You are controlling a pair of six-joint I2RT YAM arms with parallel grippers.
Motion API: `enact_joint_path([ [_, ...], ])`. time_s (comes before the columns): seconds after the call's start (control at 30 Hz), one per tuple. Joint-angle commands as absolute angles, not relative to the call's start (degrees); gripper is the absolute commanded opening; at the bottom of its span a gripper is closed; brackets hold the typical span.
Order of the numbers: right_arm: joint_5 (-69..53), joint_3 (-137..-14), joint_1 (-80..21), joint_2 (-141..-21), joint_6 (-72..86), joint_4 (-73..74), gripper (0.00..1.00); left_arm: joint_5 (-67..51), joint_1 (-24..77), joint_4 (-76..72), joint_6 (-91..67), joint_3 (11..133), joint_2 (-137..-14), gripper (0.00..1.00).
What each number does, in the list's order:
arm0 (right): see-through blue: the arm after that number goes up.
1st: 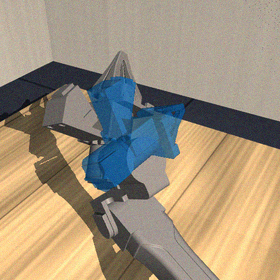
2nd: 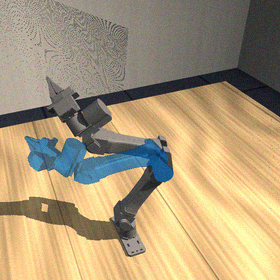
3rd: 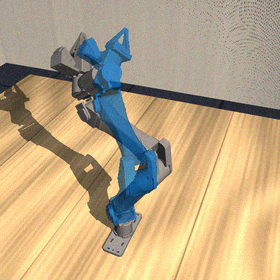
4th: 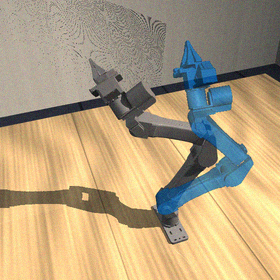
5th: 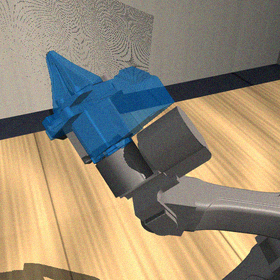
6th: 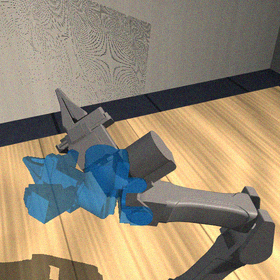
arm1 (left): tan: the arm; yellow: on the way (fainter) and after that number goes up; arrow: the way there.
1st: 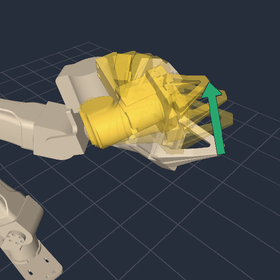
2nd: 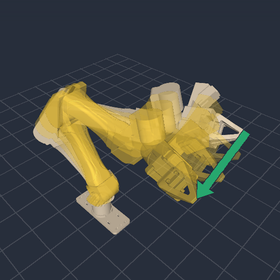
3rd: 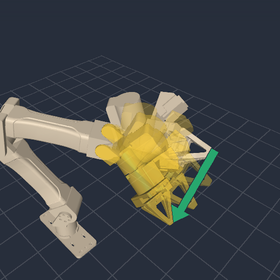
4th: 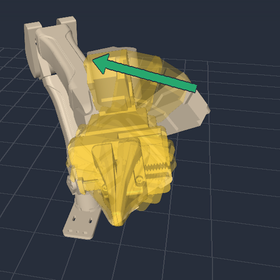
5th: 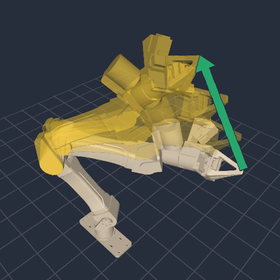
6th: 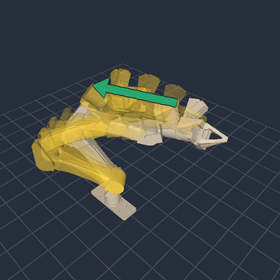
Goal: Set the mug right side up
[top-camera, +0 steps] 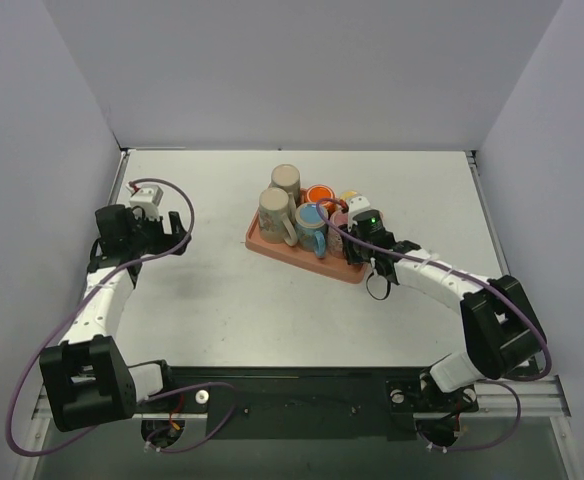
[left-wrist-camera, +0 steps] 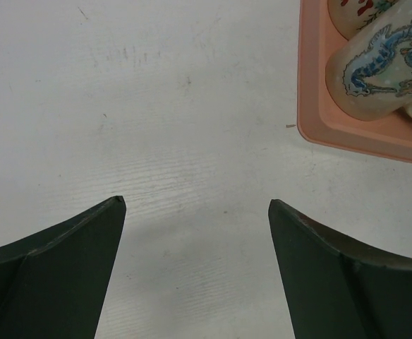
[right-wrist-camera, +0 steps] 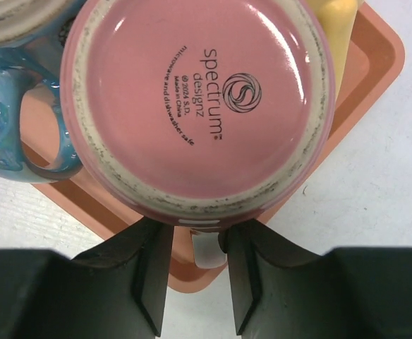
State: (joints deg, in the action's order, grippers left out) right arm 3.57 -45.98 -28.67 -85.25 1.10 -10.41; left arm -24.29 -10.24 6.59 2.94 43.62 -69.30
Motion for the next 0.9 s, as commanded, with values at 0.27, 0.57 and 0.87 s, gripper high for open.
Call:
enact_joint_path([
  [0.27, 5.7, -51.7, -28.7, -89.1, 5.4, -2.6, 0.00, -34.8, -10.4, 13.3, 7.6, 49.1, -67.9, 0.90],
  [0.57, 6.1, -50.8, -28.6, -74.3, 11.1, 2.2, 0.00, -41.0, -7.0, 22.8, 15.5, 53.1, -67.3, 0.85],
  [0.87, 1.0, -50.0, -27.5, -62.8, 20.0, 3.7, 0.00, -31.4, 8.1, 26.5, 20.1, 59.7, -67.0, 0.83],
])
